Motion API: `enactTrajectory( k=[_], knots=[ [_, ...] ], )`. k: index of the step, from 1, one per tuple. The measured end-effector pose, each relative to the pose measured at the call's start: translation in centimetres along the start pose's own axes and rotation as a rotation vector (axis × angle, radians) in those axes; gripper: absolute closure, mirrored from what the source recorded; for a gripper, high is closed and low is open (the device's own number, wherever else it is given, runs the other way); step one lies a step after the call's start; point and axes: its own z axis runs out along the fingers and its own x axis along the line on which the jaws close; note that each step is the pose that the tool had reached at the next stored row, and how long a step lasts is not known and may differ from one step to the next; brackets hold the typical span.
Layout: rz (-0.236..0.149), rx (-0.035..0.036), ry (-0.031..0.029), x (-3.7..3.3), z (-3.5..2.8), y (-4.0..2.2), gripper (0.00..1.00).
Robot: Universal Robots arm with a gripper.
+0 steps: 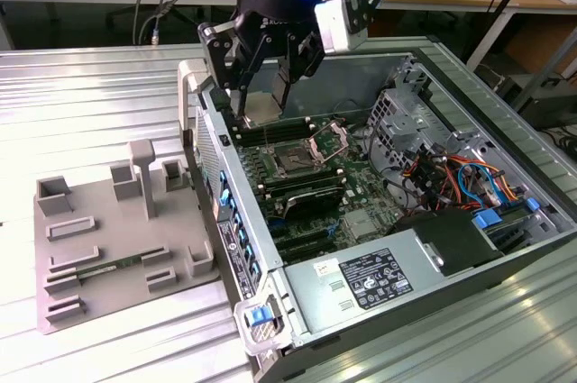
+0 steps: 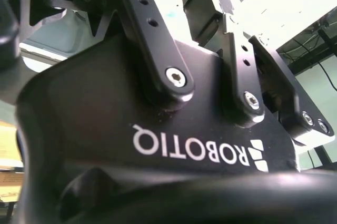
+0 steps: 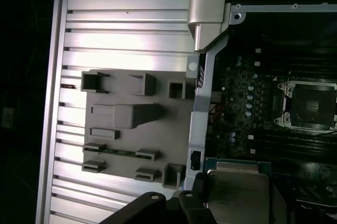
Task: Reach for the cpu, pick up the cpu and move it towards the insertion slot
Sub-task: 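Pick up the cpu and move it towards the insertion slot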
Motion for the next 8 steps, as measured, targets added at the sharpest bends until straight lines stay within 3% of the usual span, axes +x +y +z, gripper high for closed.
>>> enactTrajectory(
  k=[8],
  knots=[
    [0.000,0.0000,0.0000,-1.25,0.05,-0.14,0.45]
  ],
)
